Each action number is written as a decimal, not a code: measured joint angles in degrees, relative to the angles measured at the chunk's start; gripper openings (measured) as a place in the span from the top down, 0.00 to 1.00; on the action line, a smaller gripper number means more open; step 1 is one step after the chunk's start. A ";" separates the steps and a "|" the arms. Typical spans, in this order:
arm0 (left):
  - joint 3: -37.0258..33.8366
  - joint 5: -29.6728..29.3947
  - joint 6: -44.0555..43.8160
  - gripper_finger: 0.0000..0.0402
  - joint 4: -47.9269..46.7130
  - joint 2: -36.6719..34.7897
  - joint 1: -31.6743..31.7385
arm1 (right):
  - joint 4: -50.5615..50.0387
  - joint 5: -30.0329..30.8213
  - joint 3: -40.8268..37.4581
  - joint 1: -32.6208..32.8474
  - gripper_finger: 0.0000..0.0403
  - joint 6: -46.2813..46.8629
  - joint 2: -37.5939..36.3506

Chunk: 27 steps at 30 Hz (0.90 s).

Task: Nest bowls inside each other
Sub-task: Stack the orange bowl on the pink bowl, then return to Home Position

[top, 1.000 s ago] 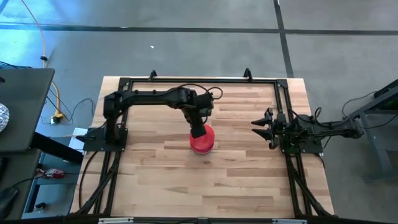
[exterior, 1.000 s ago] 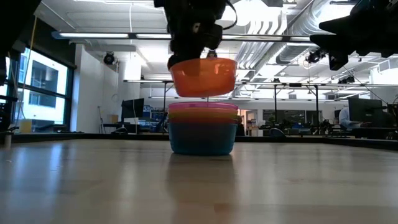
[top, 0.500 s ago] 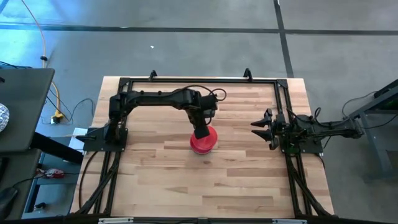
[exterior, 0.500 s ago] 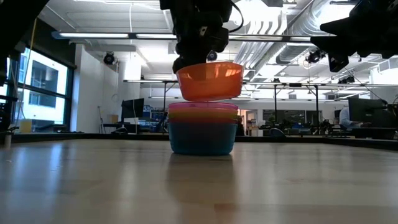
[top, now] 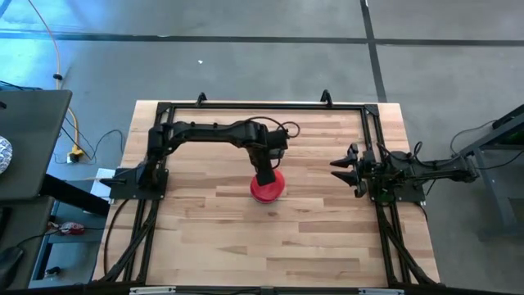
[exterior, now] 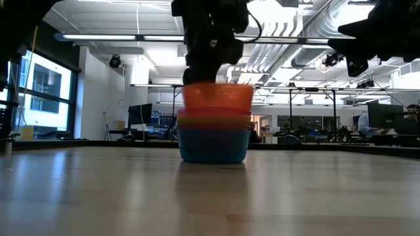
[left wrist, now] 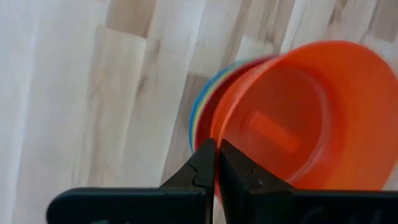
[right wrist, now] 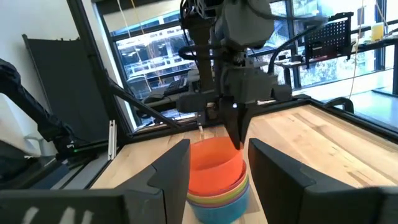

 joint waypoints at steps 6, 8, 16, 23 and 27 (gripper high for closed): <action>-0.01 0.46 1.11 1.00 0.44 2.70 -0.53 | -0.86 -0.23 0.00 0.00 0.61 0.87 -0.02; -0.01 0.44 1.27 1.00 0.38 3.49 -0.60 | -1.03 -0.30 0.00 0.00 0.61 0.99 0.00; 0.03 0.23 1.70 0.97 1.35 3.82 -0.74 | -1.91 -0.73 0.00 0.00 0.61 1.47 0.02; 1.85 0.83 2.67 0.81 1.71 3.79 -0.89 | -1.95 -1.02 0.00 0.00 0.61 1.47 0.02; 3.26 0.63 2.77 0.70 1.72 3.79 -1.14 | -1.95 -1.34 0.00 0.00 0.61 1.56 0.02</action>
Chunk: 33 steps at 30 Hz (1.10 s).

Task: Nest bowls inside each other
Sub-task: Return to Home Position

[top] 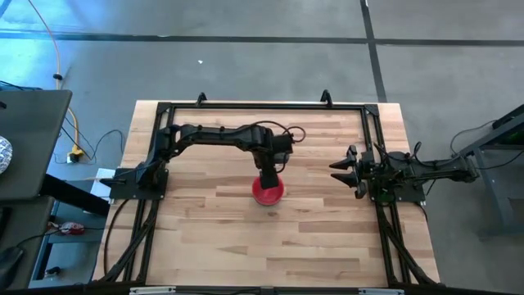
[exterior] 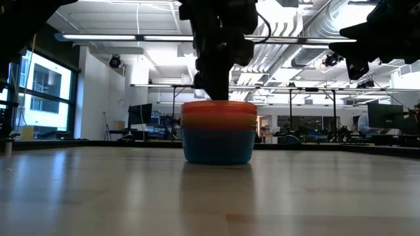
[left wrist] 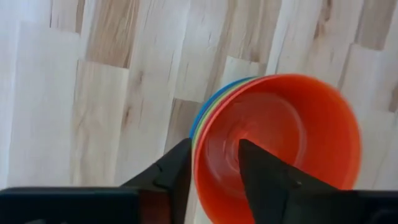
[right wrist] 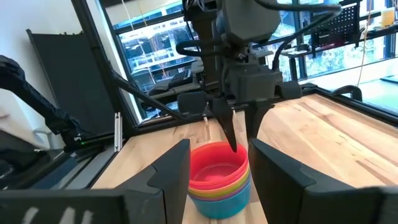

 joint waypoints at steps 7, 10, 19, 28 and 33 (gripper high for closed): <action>3.45 0.02 1.60 0.62 -2.64 -0.02 -0.42 | 0.00 -0.16 0.00 0.00 0.61 0.19 0.00; 5.06 0.17 3.41 0.60 -3.94 -1.01 -0.72 | 0.00 -0.61 0.00 0.00 0.61 1.04 0.00; 6.53 0.18 9.57 0.60 3.80 -9.95 -1.75 | -0.01 -1.28 0.00 0.00 0.61 3.40 -0.05; 3.50 -0.88 11.65 0.60 10.89 -19.42 -1.73 | 0.48 -1.26 0.00 0.00 0.61 6.40 -0.04; -3.33 -0.74 11.99 0.60 15.26 -26.28 -2.40 | 2.74 -1.22 0.00 0.00 0.61 5.65 -0.04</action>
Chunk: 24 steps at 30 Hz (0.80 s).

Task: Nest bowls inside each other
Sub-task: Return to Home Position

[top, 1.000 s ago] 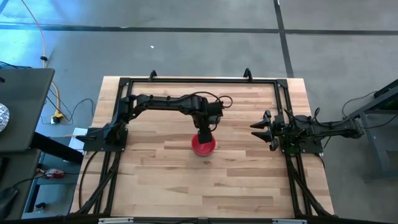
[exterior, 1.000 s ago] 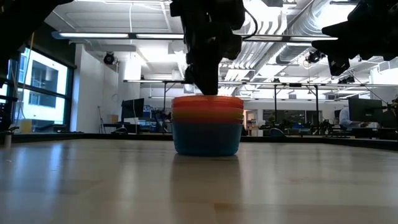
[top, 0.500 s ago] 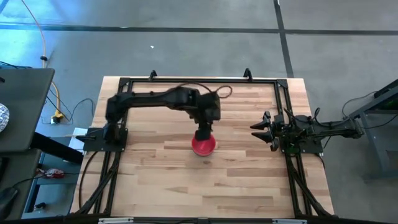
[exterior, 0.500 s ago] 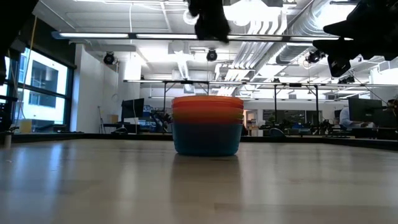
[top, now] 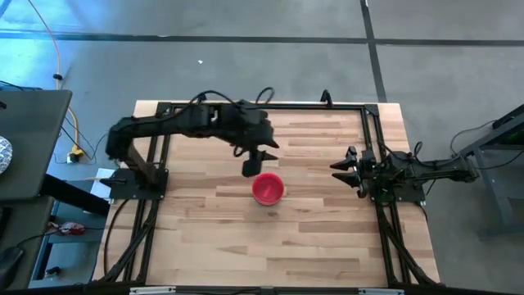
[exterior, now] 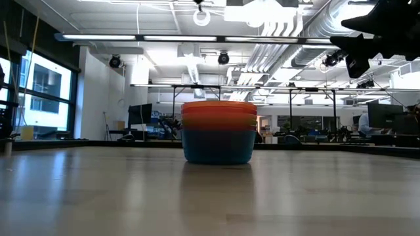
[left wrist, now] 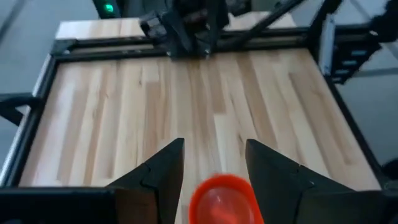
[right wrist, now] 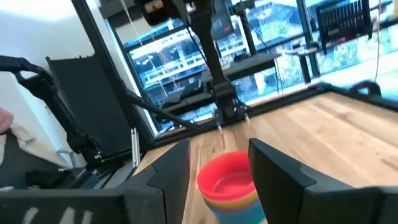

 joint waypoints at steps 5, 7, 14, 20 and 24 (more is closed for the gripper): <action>-10.24 0.31 -0.45 0.60 6.30 -8.19 -0.35 | -0.45 2.07 0.01 0.00 0.61 -2.19 0.26; -15.20 0.31 -0.93 0.60 10.79 -11.65 -0.35 | -2.40 2.97 0.02 0.00 0.61 -2.47 0.44; -31.29 0.25 -3.84 0.60 25.14 -22.97 -0.26 | -4.60 3.40 0.02 -0.02 0.61 -7.33 0.87; -40.53 -0.88 -3.91 0.60 33.78 -29.31 -0.18 | 2.25 3.97 0.02 -0.01 0.61 -15.97 0.85; -45.45 -2.47 -3.02 0.60 38.16 -32.92 -0.17 | 2.87 4.49 0.02 -0.02 0.61 -18.06 0.85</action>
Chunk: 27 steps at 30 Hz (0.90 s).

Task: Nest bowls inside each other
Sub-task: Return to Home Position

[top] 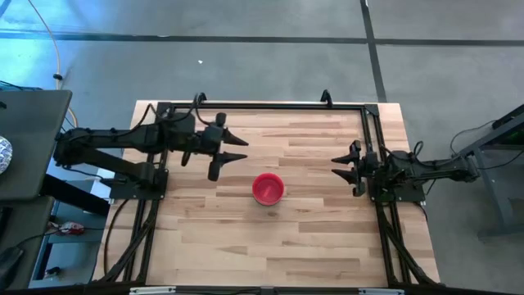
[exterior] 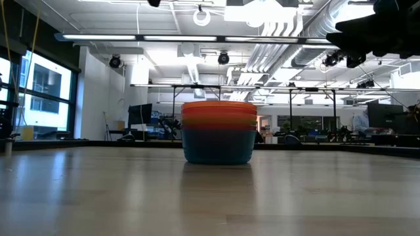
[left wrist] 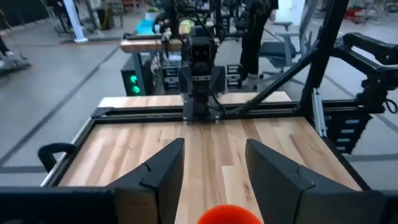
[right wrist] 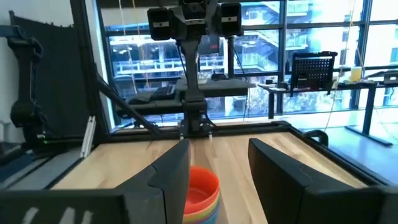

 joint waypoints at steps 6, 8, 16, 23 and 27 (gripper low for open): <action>-7.86 -0.92 0.92 0.60 8.32 -6.37 0.04 | 4.32 0.04 -2.92 0.00 0.61 -0.75 0.05; -10.57 -1.56 1.08 0.60 11.18 -9.24 0.08 | 5.00 0.33 -2.92 -0.02 0.61 -1.09 -0.04; -20.64 -1.24 1.03 0.60 17.32 -20.29 2.72 | 5.62 1.05 -2.95 -0.02 0.61 -1.86 -0.03; -29.29 0.52 1.01 0.60 19.50 -27.13 4.81 | 4.36 1.50 -2.97 -0.02 0.61 -0.73 -0.04; -35.12 2.65 0.09 0.60 24.63 -29.51 6.21 | 4.31 1.95 -2.97 -0.02 0.61 -0.73 -0.04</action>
